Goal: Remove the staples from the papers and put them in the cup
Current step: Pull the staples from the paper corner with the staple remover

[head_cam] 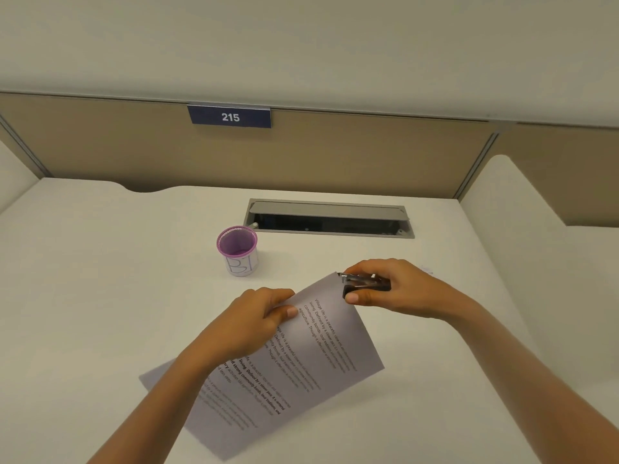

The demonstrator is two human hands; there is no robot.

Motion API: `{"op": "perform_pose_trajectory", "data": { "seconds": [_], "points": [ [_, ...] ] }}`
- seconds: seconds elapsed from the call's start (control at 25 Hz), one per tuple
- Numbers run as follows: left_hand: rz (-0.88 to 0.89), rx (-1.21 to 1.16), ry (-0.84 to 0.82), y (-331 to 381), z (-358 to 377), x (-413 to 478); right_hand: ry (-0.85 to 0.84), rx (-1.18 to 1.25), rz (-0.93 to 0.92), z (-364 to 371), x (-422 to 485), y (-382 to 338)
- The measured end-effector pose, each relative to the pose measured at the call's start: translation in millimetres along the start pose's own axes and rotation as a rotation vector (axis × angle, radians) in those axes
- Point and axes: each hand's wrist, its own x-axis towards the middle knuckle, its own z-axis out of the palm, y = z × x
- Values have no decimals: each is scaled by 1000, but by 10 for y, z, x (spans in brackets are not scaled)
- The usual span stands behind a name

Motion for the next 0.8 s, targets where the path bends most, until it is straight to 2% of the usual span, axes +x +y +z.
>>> {"op": "perform_pose_trajectory", "data": {
  "seconds": [0.36, 0.8],
  "points": [
    [64, 144, 28, 345, 152, -246, -14, 18, -50, 41, -379, -132],
    [100, 216, 57, 551, 260, -427, 60, 141, -106, 33, -706, -189]
  ]
}}
